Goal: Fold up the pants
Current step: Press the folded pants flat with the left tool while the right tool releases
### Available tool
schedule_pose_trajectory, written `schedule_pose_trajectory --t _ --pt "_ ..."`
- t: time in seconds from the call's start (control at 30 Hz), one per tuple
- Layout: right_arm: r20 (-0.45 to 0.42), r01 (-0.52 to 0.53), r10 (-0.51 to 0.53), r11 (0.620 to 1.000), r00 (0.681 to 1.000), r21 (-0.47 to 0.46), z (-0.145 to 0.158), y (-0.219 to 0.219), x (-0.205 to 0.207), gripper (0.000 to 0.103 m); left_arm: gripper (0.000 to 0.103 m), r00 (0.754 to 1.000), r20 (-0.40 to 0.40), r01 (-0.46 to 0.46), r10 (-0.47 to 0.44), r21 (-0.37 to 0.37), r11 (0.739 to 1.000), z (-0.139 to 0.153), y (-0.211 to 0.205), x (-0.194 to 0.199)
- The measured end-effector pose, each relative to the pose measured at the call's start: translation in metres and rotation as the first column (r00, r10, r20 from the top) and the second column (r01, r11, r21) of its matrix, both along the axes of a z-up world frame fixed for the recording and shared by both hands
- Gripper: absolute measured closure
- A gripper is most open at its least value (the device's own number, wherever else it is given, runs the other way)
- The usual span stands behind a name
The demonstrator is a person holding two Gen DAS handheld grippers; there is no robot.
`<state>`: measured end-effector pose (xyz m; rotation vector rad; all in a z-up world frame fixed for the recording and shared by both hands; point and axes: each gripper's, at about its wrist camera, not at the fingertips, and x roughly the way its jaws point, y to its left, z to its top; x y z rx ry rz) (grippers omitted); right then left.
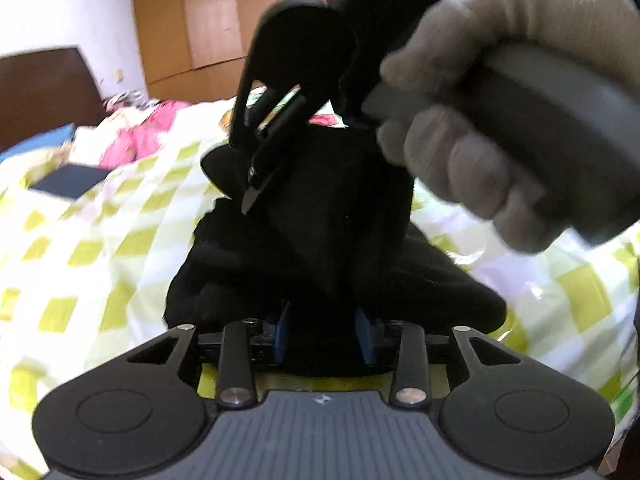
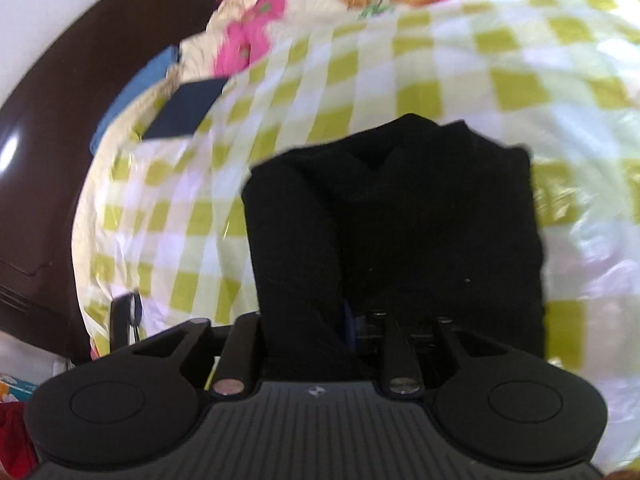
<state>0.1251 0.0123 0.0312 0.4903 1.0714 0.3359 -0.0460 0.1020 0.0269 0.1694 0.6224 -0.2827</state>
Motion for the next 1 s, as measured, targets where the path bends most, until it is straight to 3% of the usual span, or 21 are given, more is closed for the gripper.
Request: schedule_pose_trajectory --t 0.13,0.23,0.43,0.57,0.7,0.8,0.93,1.0 --pt "-0.044 0.066 -0.063 0.996 0.997 0.061 -0.005 -0.001 0.009 0.074 0.053 0.999 0.009 -0.042 0.042 -0.014 0.999 -0.004 0.016 -0.002" --pt "-0.046 0.057 -0.053 0.993 0.998 0.1 0.001 0.006 0.01 0.051 0.053 0.998 0.007 -0.063 0.063 -0.016 0.998 -0.006 0.021 0.0" --pt "-0.004 0.033 -0.033 0.968 0.999 0.248 0.016 0.011 0.016 0.049 0.053 0.994 0.016 -0.11 0.111 -0.03 0.993 -0.005 0.025 -0.004" --pt "0.126 -0.017 0.003 0.994 0.992 0.111 0.037 0.002 0.026 0.049 0.05 0.988 0.028 -0.149 0.151 -0.069 0.986 0.002 0.036 -0.009" --pt "0.246 -0.14 0.164 0.984 0.955 -0.11 0.048 0.001 0.048 0.047 0.048 0.98 0.003 -0.199 0.201 -0.13 0.971 0.007 0.055 -0.009" --pt "0.241 -0.301 0.341 0.935 0.909 -0.191 0.046 0.012 0.074 0.045 0.047 0.978 0.01 -0.203 0.207 -0.14 0.969 0.012 0.062 -0.013" --pt "0.204 -0.492 0.545 0.832 0.813 -0.258 0.039 0.03 0.095 0.043 0.042 0.978 0.002 -0.205 0.207 -0.132 0.97 0.014 0.066 -0.01" --pt "0.192 -0.52 0.584 0.8 0.788 -0.3 0.038 0.034 0.098 0.043 0.042 0.977 -0.019 -0.214 0.214 -0.147 0.966 0.012 0.067 -0.003"
